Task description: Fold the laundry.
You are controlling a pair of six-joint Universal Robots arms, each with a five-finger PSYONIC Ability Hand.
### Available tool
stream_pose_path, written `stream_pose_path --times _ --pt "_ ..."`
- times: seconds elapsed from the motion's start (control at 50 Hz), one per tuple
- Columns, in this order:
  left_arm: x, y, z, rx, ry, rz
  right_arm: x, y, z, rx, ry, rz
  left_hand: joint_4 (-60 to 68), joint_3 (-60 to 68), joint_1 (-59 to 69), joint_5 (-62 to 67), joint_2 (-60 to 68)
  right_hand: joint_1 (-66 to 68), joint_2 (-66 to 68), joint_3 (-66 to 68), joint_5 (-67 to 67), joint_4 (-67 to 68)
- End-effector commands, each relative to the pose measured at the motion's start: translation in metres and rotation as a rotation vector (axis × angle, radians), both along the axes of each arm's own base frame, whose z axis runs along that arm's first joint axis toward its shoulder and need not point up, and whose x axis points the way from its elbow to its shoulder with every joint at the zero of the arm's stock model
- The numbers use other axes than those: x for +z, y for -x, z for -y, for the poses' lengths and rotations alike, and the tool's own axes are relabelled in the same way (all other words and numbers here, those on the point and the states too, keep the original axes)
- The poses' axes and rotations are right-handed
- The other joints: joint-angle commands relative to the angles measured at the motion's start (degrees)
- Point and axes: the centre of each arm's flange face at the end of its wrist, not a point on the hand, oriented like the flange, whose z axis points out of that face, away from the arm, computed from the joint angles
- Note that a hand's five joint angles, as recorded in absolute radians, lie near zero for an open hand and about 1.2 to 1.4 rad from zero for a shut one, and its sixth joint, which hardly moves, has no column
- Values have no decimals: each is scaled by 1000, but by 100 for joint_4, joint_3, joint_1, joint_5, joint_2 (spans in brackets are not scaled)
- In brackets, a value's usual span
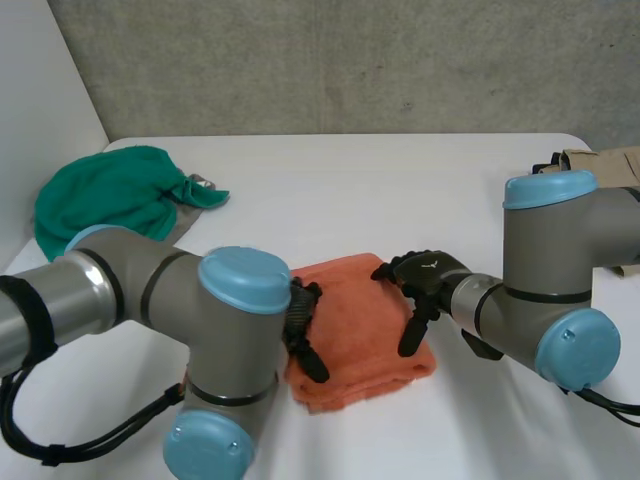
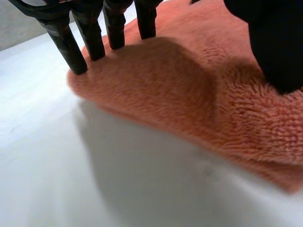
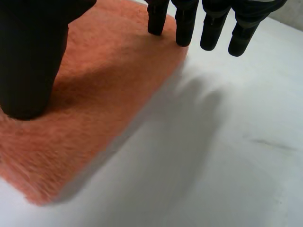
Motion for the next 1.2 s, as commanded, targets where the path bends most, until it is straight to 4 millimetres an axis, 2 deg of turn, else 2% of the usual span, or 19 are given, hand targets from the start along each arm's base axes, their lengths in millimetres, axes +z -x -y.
stream_pose_path --times 0.02,0.08,0.18,0.26,0.28,0.34,0.36,0.42,0.52,0.6,0.74,0.98,1.2 --pt "39 -12 6 19 61 -59 10 1 -1 52 97 -63 -139 -196 -51 -273 -164 -274 -227 -216 -276 -237" --pt "69 -14 3 16 123 -119 24 2 -2 43 174 -61 -144 -201 -56 -278 -169 -274 -227 -216 -276 -237" --pt "102 -13 1 -31 184 -189 50 7 -7 7 344 -33 -144 -201 -56 -278 -169 -274 -227 -216 -276 -237" --pt "124 -8 4 -122 218 -251 58 4 -34 72 455 -33 -144 -201 -56 -278 -169 -274 -227 -216 -276 -237" --pt "129 -8 6 -146 225 -265 57 1 -50 106 476 -34 -144 -201 -56 -278 -169 -274 -227 -216 -276 -237" --pt "143 -5 12 -247 245 -299 45 -2 -73 155 467 -37 -144 -201 -56 -278 -169 -274 -227 -216 -276 -237" --pt "146 -4 12 -281 247 -308 32 -1 -86 180 443 -48 -144 -201 -56 -278 -169 -274 -227 -216 -276 -237" --pt "157 1 9 -424 254 -341 12 1 -106 212 418 -52 -144 -201 -56 -278 -169 -274 -227 -216 -276 -237" --pt "162 9 -6 -610 218 -389 -7 1 -120 241 445 -27 -144 -201 -56 -278 -169 -274 -227 -216 -276 -237" --pt "164 12 -15 -700 198 -412 -28 -2 -119 247 455 -25 -144 -201 -56 -278 -169 -274 -227 -216 -276 -237" --pt "163 13 -19 -710 194 -413 -45 -9 -109 250 487 -28 -144 -201 -56 -278 -169 -274 -227 -216 -276 -237" --pt "160 12 -17 -703 183 -414 -50 -22 -90 242 532 -11 -144 -201 -56 -278 -169 810 857 868 808 847" --pt "161 12 -16 -702 185 -414 -37 -36 -74 235 584 28 -144 -201 -56 -278 -169 1080 1127 1138 1078 1116"
